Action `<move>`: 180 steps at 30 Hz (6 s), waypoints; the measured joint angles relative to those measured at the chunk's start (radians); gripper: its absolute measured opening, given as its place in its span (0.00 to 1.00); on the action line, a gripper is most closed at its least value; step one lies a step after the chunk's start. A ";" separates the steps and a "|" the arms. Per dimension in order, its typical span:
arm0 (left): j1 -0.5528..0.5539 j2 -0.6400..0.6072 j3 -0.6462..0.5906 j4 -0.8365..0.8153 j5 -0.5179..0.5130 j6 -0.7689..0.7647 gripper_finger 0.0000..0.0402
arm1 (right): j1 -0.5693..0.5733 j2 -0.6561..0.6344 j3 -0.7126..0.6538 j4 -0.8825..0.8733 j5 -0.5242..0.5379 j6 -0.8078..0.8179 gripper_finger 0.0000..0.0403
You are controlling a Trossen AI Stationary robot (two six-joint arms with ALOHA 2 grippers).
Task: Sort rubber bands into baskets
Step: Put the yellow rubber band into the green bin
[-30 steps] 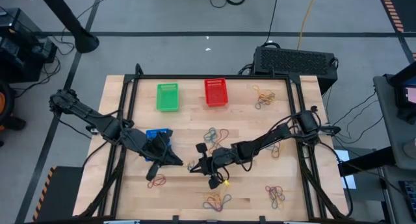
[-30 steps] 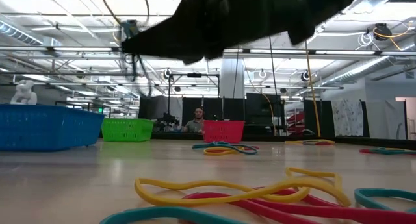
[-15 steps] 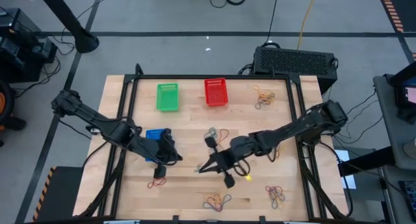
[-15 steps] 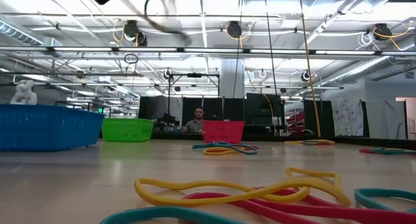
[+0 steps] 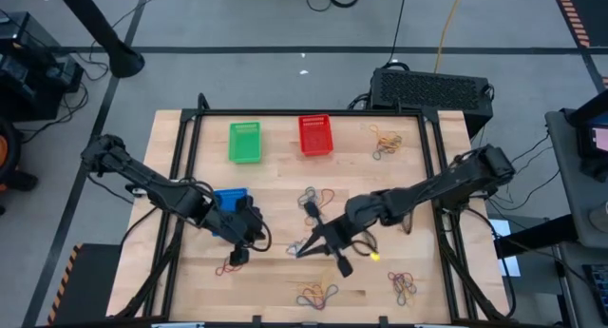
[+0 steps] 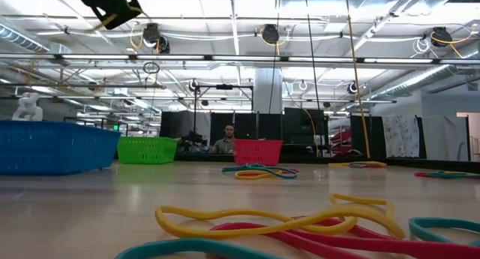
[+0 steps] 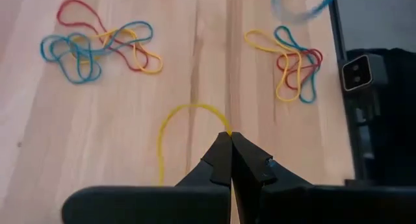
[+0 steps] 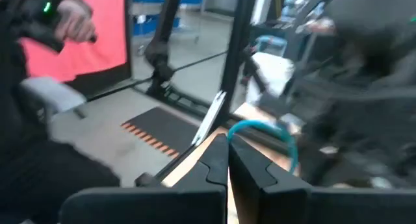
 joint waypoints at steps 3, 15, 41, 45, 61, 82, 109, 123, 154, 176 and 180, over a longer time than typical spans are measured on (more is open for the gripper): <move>0.002 -0.028 0.000 -0.002 -0.065 0.044 0.00 | 0.006 0.094 0.000 0.116 -0.002 -0.004 0.00; 0.122 -0.181 0.000 -0.023 -0.159 0.133 0.00 | -0.003 0.497 0.222 0.443 0.007 0.067 0.00; 0.185 -0.263 0.000 -0.023 -0.088 0.200 0.00 | -0.044 0.863 0.811 -0.270 0.087 0.186 0.23; 0.185 -0.263 0.000 -0.023 -0.088 0.200 0.00 | -0.045 0.837 0.812 -0.299 0.080 0.193 0.37; 0.181 -0.264 0.000 -0.012 -0.115 0.227 0.00 | -0.010 0.476 0.789 -1.151 0.152 0.065 0.43; 0.499 -0.010 0.001 0.238 -0.034 0.380 0.00 | -0.110 -0.494 -0.636 0.184 0.271 0.207 0.21; 0.931 -0.013 0.001 0.149 -0.119 0.382 0.00 | -0.142 -0.698 -0.684 -0.153 0.295 0.156 0.20; 1.039 -0.016 0.001 -0.024 -0.127 0.390 0.00 | -0.142 -0.698 -0.684 -0.118 0.295 0.193 0.20; 1.087 -0.013 -0.163 0.016 -0.102 0.382 0.07 | -0.142 -0.698 -0.684 -0.116 0.295 0.193 0.20; 1.086 -0.161 -0.122 -0.097 -0.062 0.365 0.24 | -0.142 -0.698 -0.684 -0.109 0.295 0.193 0.20; 1.086 -0.169 -0.118 -0.097 -0.026 0.363 0.24 | -0.142 -0.698 -0.684 -0.090 0.295 0.194 0.20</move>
